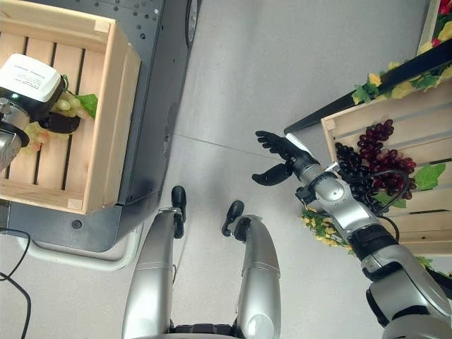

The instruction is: Pick up the fruits from the basket on one side to the basket on the other side

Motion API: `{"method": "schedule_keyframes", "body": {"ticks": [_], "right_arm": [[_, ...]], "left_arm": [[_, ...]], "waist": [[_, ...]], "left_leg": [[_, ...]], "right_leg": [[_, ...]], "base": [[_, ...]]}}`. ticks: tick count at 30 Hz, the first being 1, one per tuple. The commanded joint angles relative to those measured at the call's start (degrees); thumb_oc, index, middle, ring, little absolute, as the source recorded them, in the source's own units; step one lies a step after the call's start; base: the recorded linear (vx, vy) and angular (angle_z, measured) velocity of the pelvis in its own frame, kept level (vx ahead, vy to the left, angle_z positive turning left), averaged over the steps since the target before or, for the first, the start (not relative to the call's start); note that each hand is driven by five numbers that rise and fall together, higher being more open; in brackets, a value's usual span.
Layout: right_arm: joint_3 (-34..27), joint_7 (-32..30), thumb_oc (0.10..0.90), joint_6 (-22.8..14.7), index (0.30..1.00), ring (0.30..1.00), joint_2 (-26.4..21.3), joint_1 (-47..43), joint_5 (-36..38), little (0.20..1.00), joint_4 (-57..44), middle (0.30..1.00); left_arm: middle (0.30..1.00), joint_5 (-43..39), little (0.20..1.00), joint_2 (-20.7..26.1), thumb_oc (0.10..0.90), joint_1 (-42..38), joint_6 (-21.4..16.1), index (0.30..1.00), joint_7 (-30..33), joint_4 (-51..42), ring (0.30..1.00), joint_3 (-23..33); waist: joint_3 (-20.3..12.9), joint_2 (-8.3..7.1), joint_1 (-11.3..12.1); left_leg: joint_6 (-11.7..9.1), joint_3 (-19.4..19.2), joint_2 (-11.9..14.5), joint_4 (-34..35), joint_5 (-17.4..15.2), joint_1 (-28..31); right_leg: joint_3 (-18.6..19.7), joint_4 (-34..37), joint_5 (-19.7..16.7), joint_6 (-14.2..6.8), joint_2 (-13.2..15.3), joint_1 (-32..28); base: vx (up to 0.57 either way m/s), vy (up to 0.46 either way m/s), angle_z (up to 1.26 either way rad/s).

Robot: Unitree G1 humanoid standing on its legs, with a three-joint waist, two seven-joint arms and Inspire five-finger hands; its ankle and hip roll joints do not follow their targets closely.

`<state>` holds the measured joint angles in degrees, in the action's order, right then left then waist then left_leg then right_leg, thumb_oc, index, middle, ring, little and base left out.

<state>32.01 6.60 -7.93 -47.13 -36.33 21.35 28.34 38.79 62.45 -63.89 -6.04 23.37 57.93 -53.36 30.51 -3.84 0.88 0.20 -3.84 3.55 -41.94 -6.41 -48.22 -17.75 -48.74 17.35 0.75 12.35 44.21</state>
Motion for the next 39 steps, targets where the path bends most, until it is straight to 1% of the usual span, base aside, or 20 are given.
{"method": "schedule_keyframes", "body": {"ticks": [1, 2, 3, 5, 6, 7, 9, 10, 12, 13, 14, 18, 19, 21, 22, 28, 29, 32, 38, 39], "right_arm": [[-6.62, -0.69, 0.800, -5.36, 0.900, 0.900, -2.59, 0.91, 3.27, 0.900, -6.17, 0.900], [-7.26, -0.52, 0.800, -5.08, 0.900, 0.900, -2.03, 1.42, 2.85, 0.900, -6.52, 0.900], [-7.79, -0.64, 0.800, -4.43, 0.900, 0.900, -1.43, 2.04, 2.28, 0.900, -7.45, 0.900], [-8.50, -0.98, 0.800, -3.82, 0.900, 0.900, -0.27, 2.97, 1.46, 0.900, -8.45, 0.900], [-8.64, -1.07, 0.800, -3.67, 0.900, 0.900, -0.08, 3.18, 1.41, 0.900, -8.61, 0.900], [-9.09, -1.23, 0.800, -2.95, 0.900, 0.900, 0.64, 3.81, 1.19, 0.900, -9.48, 0.900], [-9.49, -1.12, 0.800, -2.40, 0.900, 0.900, 1.55, 4.22, 0.68, 0.900, -9.94, 0.900], [-10.08, -0.90, 0.800, -1.96, 0.900, 0.900, 2.75, 5.22, -0.05, 0.900, -10.99, 0.900], [-10.09, -0.84, 0.800, -1.72, 0.900, 0.900, 3.62, 5.72, -0.36, 0.900, -11.80, 0.900], [-10.27, -0.56, 0.800, -1.58, 0.900, 0.900, 4.17, 6.06, -0.56, 0.900, -12.40, 0.900], [-10.53, -0.46, 0.800, -1.09, 0.900, 0.900, 5.11, 6.08, -0.94, 0.900, -13.83, 0.900], [-10.14, -1.29, 0.800, -0.24, 0.900, 0.900, 6.13, 6.17, -1.76, 0.900, -15.98, 0.900], [-10.09, -2.16, 0.800, -0.61, 0.900, 0.900, 6.72, 6.26, -3.17, 0.900, -16.51, 0.900], [-10.17, -3.46, 0.800, -0.57, 0.900, 0.900, 6.91, 6.29, -4.67, 0.900, -17.05, 0.900], [-10.34, -6.17, 0.800, 0.42, 0.900, 0.900, 7.31, 6.25, -6.72, 0.900, -18.08, 0.900], [-10.27, -8.41, 0.800, 0.27, 0.900, 0.900, 10.24, 5.90, -5.35, 0.900, -19.78, 0.900], [-10.25, -8.41, 0.800, 0.28, 0.900, 0.900, 10.24, 5.91, -5.35, 0.900, -19.80, 0.900], [-10.05, -7.55, 0.800, 0.63, 0.900, 0.900, 13.79, 6.41, -1.97, 0.900, -19.92, 0.900], [-8.42, -6.85, 0.800, 1.17, 0.900, 0.900, 17.24, 6.34, 0.56, 0.900, -18.38, 0.900], [-7.87, -6.37, 0.800, 1.86, 0.900, 0.900, 18.00, 6.29, 1.49, 0.900, -17.79, 0.900]], "left_arm": [[0.300, -9.45, 0.300, 4.06, 0.400, -0.62, 3.41, 0.300, 4.09, 0.49, 0.300, 8.22], [0.300, -13.75, 0.300, 3.94, 0.400, 0.85, 3.28, 0.300, 4.38, 0.77, 0.300, 11.04], [0.300, -17.92, 0.300, 3.43, 0.400, 2.96, 2.66, 0.300, 4.82, 1.01, 0.300, 15.68], [0.300, -24.67, 0.300, 2.87, 0.400, 4.94, 1.95, 0.300, 4.39, 1.22, 0.300, 20.61], [0.300, -25.48, 0.300, 2.56, 0.400, 5.55, 1.90, 0.300, 4.21, 1.11, 0.300, 22.01], [0.300, -30.83, 0.300, 1.63, 0.400, 7.24, 1.57, 0.300, 3.48, 0.76, 0.300, 26.11], [0.300, -34.49, 0.300, 0.94, 0.400, 8.25, 1.33, 0.300, 2.05, 0.51, 0.300, 29.03], [0.300, -40.82, 0.300, -0.42, 0.400, 10.50, 0.50, 0.300, 0.67, -0.60, 0.300, 33.74], [0.300, -44.95, 0.300, -1.36, 0.400, 11.84, -0.05, 0.300, -0.08, -1.36, 0.300, 36.42], [0.300, -48.09, 0.300, -1.87, 0.400, 12.76, -0.45, 0.300, -1.24, -1.82, 0.300, 38.05], [0.300, -53.17, 0.300, -2.96, 0.400, 14.28, -1.46, 0.300, -2.74, -2.75, 0.300, 41.08], [0.300, -60.73, 0.300, -4.90, 0.400, 17.19, -3.25, 0.300, -4.76, -5.16, 0.300, 44.66], [0.300, -64.00, 0.300, -6.15, 0.400, 18.63, -4.55, 0.300, -6.09, -6.63, 0.300, 45.78], [0.300, -65.70, 0.300, -6.89, 0.400, 19.61, -5.06, 0.300, -6.35, -7.75, 0.300, 46.48], [0.300, -67.27, 0.300, -8.16, 0.400, 21.42, -6.63, 0.300, -7.43, -9.44, 0.300, 47.78], [0.300, -69.26, 0.300, -10.86, 0.400, 25.95, -10.36, 0.300, -8.35, -15.09, 0.300, 49.66], [0.300, -69.24, 0.300, -10.87, 0.400, 26.02, -10.35, 0.300, -8.33, -15.14, 0.300, 49.71], [0.300, -69.06, 0.300, -12.65, 0.400, 28.38, -12.30, 0.300, -10.26, -19.47, 0.300, 50.52], [0.300, -68.45, 0.300, -13.36, 0.400, 29.40, -13.63, 0.300, -13.67, -23.78, 0.300, 50.08], [0.300, -68.47, 0.300, -13.48, 0.400, 29.77, -13.58, 0.300, -14.88, -25.21, 0.300, 49.78]], "waist": [[-0.71, 2.34, 0.51], [-0.71, 2.39, 0.73], [-0.71, 2.40, 0.86], [-0.71, 2.32, 0.99], [-0.71, 2.28, 1.04], [-0.71, 2.18, 1.12], [-0.71, 2.07, 1.22], [-0.71, 1.97, 1.30], [-0.71, 1.90, 1.37], [-0.71, 1.84, 1.35], [-0.71, 1.74, 1.40], [-0.71, 1.89, 1.45], [-0.71, 2.11, 1.52], [-0.71, 2.31, 1.50], [-0.72, 2.76, 1.55], [-3.82, 3.99, 1.52], [-3.76, 4.01, 1.49], [-5.44, 4.98, 1.88], [-8.56, 5.87, 2.44], [-10.19, 6.05, 2.58]], "left_leg": [[1.18, -5.96, -2.61, 8.36, -5.53, 11.03], [1.12, -5.88, -2.80, 8.53, -5.56, 12.03], [1.21, -5.79, -2.99, 8.78, -5.64, 13.17], [1.27, -5.62, -3.30, 8.56, -5.95, 14.31], [1.27, -5.56, -3.34, 8.52, -6.03, 14.56], [1.30, -5.34, -3.45, 8.48, -6.24, 15.54], [1.31, -5.12, -3.60, 8.69, -6.42, 16.64], [1.40, -4.76, -3.85, 9.06, -6.69, 18.39], [1.57, -4.63, -3.94, 9.37, -6.88, 19.88], [1.66, -4.49, -4.04, 9.70, -7.00, 21.00], [2.09, -4.53, -4.12, 10.60, -6.10, 22.10], [2.26, -4.19, -4.44, 11.67, -6.34, 25.50], [2.35, -4.07, -4.60, 12.02, -6.65, 27.17], [2.44, -3.95, -4.70, 12.29, -6.78, 28.24], [2.47, -3.86, -4.93, 12.62, -7.12, 30.54], [2.27, -2.87, -5.75, 13.82, -7.99, 34.77], [2.26, -2.86, -5.74, 13.84, -8.00, 34.89], [1.95, -1.83, -6.50, 15.04, -8.38, 37.94], [1.18, -0.98, -6.92, 20.41, -6.92, 43.24], [0.80, -0.75, -6.99, 22.82, -6.01, 44.76]], "right_leg": [[1.32, 6.04, -2.69, -1.45, -3.15, -5.58], [1.34, 5.96, -2.48, -1.47, -3.04, -6.48], [1.36, 5.85, -2.19, -1.47, -2.91, -7.43], [1.40, 5.51, -1.76, -1.40, -2.80, -8.57], [1.43, 5.46, -1.66, -1.39, -2.77, -8.83], [1.49, 5.29, -1.39, -1.42, -2.67, -9.73], [1.64, 5.34, -1.13, -1.46, -2.69, -10.69], [1.86, 5.46, -0.84, -1.58, -2.66, -12.23], [1.91, 5.67, -0.81, -1.70, -2.55, -13.60], [2.04, 5.89, -0.89, -1.84, -2.54, -14.57], [1.96, 6.80, -2.01, -1.55, -2.52, -15.58], [2.57, 8.01, -2.31, -1.91, -2.64, -18.75], [2.76, 8.56, -2.35, -2.10, -2.58, -20.38], [2.88, 8.87, -2.40, -2.18, -2.51, -21.38], [3.18, 9.72, -2.32, -2.28, -2.32, -23.78], [4.16, 13.32, -1.35, -1.82, -2.87, -29.19], [4.14, 13.38, -1.35, -1.82, -2.89, -29.32], [4.42, 15.53, -0.85, -1.58, -3.15, -33.04], [4.10, 21.57, -2.00, -2.01, -3.78, -38.65], [3.98, 24.66, -2.82, -2.15, -4.28, -40.50]], "base": [[0.00, 0.000, 0.00], [0.00, 0.000, 0.00], [0.00, 0.000, 0.00], [0.00, 0.000, 0.00], [0.01, -0.036, 0.01], [0.00, 0.000, 0.00], [0.02, -0.033, 0.02], [0.04, -0.036, 0.06], [0.03, -0.027, 0.05], [-0.02, -0.027, 0.03], [0.00, 0.000, 0.00], [0.01, -0.010, -0.09], [0.04, 0.007, -0.08], [0.03, 0.016, -0.04], [0.05, 0.022, -0.02], [0.08, 0.018, -0.07], [0.08, 0.005, -0.12], [0.08, -0.005, -0.06], [0.05, -0.041, -0.03], [0.06, -0.069, 0.02]]}}
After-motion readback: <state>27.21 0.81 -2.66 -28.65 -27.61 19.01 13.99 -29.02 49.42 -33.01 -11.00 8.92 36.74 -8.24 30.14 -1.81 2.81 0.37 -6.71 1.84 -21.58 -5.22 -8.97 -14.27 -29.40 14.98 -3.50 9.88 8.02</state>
